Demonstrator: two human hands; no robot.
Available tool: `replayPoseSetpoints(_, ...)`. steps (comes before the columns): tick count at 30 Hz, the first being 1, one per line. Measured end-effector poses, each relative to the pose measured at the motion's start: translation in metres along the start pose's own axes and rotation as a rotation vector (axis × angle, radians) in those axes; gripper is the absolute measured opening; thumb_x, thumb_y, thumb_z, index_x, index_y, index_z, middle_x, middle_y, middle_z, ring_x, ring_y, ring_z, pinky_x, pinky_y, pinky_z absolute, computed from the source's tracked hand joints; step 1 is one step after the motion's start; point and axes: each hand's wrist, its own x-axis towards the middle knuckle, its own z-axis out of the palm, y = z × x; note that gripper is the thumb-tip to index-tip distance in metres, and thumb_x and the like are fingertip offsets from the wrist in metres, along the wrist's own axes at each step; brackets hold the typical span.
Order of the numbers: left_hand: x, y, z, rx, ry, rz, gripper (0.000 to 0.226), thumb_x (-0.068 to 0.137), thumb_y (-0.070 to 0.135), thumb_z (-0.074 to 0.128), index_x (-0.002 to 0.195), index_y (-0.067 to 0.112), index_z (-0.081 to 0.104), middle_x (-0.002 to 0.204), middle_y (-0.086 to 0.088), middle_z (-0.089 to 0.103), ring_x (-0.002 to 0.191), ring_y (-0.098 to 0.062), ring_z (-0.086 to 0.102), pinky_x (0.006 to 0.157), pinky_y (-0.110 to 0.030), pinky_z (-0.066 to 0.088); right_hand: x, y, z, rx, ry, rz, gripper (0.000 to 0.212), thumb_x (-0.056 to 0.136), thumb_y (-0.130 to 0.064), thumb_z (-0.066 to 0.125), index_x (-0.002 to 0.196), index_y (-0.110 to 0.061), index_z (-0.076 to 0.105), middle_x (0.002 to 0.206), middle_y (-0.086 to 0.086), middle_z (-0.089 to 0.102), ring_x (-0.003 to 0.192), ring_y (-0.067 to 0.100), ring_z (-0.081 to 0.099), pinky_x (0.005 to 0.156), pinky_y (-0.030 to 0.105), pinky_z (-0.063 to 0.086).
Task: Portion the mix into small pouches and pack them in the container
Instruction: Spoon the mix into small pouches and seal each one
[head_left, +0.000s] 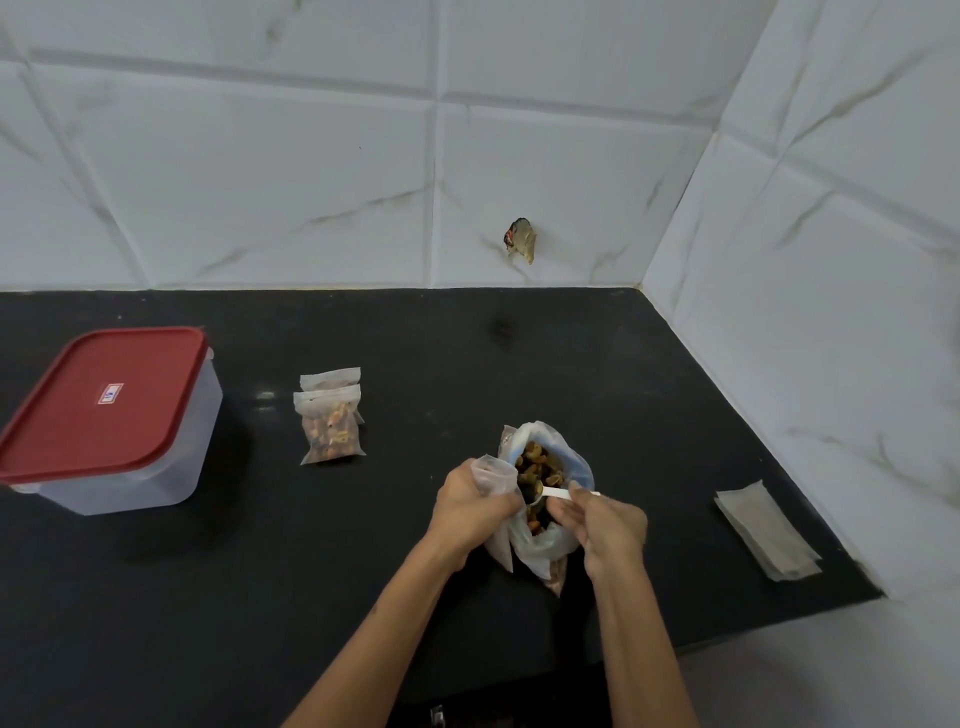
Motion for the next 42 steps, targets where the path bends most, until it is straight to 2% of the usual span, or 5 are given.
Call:
replayPoseSetpoints(10, -0.004, 0.003, -0.006, 0.024, 0.012, -0.028, 0.036, 0.072, 0.007, 0.072, 0.104, 0.017, 0.059, 0.099, -0.005, 0.066, 0.093, -0.018, 0.065, 0.080, -0.038, 0.057, -0.009, -0.011, -0.004, 0.222, -0.043, 0.102, 0.005, 0.086, 0.009, 0.060, 0.087, 0.004, 0.058, 0.089, 0.024, 0.063, 0.078, 0.027, 0.067, 0.083, 0.036, 0.054)
replayPoseSetpoints(14, -0.007, 0.010, -0.007, 0.250, 0.159, 0.132, 0.034, 0.073, 0.016, 0.073, 0.100, 0.017, 0.052, 0.093, 0.003, 0.058, 0.082, -0.008, 0.057, 0.060, -0.021, 0.044, -0.011, -0.014, -0.008, 0.242, -0.040, 0.101, 0.006, 0.086, 0.009, 0.061, 0.086, 0.004, 0.058, 0.094, 0.026, 0.063, 0.081, 0.029, 0.067, 0.078, 0.035, 0.054)
replayPoseSetpoints(20, -0.014, 0.024, 0.005, 0.380, 0.185, 0.374, 0.028, 0.077, 0.021, 0.068, 0.095, 0.023, 0.047, 0.087, 0.008, 0.058, 0.079, -0.007, 0.059, 0.068, -0.028, 0.054, -0.029, -0.037, -0.018, 0.289, -0.046, 0.008, 0.007, 0.086, 0.007, 0.061, 0.088, 0.001, 0.058, 0.089, 0.023, 0.065, 0.082, 0.027, 0.068, 0.086, 0.039, 0.055)
replayPoseSetpoints(29, -0.011, 0.034, 0.021, 0.343, 0.175, 0.450, 0.027, 0.080, 0.030, 0.068, 0.094, 0.025, 0.046, 0.089, 0.007, 0.060, 0.082, -0.006, 0.060, 0.072, -0.027, 0.054, -0.069, -0.059, -0.013, 0.110, -0.141, -0.364, 0.002, 0.086, -0.002, 0.065, 0.088, -0.001, 0.066, 0.077, 0.015, 0.071, 0.069, 0.021, 0.073, 0.061, 0.025, 0.060)
replayPoseSetpoints(42, -0.009, 0.030, 0.022, 0.257, 0.115, 0.411, 0.044, 0.075, 0.035, 0.074, 0.109, 0.021, 0.049, 0.092, 0.007, 0.064, 0.083, -0.006, 0.063, 0.071, -0.026, 0.055, -0.076, -0.054, -0.016, -0.715, -0.337, -1.077, 0.010, 0.086, -0.008, 0.068, 0.089, -0.017, 0.070, 0.084, -0.009, 0.070, 0.082, 0.004, 0.068, 0.068, 0.020, 0.056)
